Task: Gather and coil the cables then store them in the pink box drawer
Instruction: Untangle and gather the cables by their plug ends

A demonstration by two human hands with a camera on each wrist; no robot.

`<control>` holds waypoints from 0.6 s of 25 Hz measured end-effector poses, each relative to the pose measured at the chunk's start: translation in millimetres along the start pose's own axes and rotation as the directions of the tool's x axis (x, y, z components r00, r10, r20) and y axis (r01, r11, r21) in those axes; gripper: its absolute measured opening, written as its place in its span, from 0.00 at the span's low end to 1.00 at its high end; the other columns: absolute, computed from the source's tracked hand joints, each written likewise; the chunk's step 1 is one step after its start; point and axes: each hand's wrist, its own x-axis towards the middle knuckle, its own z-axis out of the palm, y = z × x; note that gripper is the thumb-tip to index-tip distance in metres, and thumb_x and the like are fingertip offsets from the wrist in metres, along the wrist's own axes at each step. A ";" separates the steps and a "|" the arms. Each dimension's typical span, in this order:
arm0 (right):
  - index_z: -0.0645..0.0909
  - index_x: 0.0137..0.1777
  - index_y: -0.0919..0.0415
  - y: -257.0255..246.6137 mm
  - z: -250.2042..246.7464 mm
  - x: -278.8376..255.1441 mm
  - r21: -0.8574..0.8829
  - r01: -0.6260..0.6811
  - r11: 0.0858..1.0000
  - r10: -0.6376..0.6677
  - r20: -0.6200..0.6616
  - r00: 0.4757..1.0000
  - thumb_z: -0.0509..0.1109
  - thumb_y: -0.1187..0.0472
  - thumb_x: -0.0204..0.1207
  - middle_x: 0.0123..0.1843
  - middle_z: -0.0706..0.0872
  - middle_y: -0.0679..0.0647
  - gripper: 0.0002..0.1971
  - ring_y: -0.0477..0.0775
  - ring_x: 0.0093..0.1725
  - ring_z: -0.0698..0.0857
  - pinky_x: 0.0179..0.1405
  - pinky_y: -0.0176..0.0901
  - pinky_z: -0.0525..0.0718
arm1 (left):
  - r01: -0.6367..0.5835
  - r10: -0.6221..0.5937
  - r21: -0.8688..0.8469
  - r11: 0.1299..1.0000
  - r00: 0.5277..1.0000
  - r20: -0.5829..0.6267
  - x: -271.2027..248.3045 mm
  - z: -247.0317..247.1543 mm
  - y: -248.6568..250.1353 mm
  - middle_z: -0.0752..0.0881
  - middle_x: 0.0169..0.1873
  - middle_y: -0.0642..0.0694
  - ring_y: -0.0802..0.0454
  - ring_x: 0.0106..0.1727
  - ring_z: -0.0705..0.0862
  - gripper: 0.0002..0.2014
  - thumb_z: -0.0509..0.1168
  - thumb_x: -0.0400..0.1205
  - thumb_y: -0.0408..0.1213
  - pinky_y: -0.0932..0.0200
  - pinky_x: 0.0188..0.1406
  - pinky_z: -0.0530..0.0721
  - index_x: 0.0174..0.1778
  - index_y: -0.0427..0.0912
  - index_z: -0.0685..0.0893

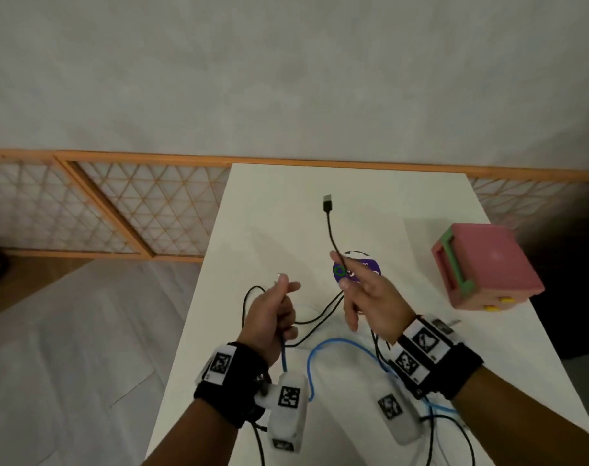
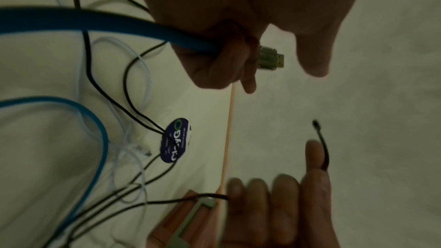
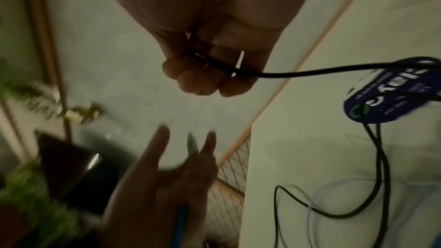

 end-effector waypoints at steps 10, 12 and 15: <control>0.72 0.65 0.32 36.2 53.2 -27.9 -0.363 0.029 0.931 0.056 0.220 0.974 0.58 0.61 0.82 0.18 0.77 0.47 0.21 0.43 0.20 0.77 0.30 0.33 0.78 | -0.091 0.097 -0.154 0.984 0.995 0.029 1.7 -21.9 2.8 0.77 0.28 0.47 0.53 0.31 0.81 0.12 0.59 0.85 0.38 0.59 0.30 0.83 0.36 0.42 0.74; 0.79 0.54 0.39 42.4 55.0 -28.2 -0.366 -0.025 0.930 0.093 0.169 0.981 0.60 0.60 0.81 0.18 0.79 0.43 0.13 0.42 0.22 0.77 0.31 0.38 0.79 | -0.067 0.084 -0.275 0.959 0.995 0.050 1.7 -24.1 1.1 0.76 0.24 0.49 0.53 0.26 0.80 0.14 0.55 0.87 0.38 0.57 0.32 0.85 0.34 0.42 0.73; 0.73 0.32 0.42 53.4 44.7 -30.7 -0.619 -0.080 0.781 0.218 0.151 0.964 0.62 0.50 0.79 0.25 0.76 0.43 0.12 0.47 0.33 0.77 0.41 0.47 0.80 | -0.112 0.124 -0.372 0.921 0.992 0.010 5.9 -34.8 12.4 0.64 0.16 0.55 0.60 0.16 0.64 0.16 0.53 0.88 0.38 0.67 0.16 0.70 0.32 0.44 0.68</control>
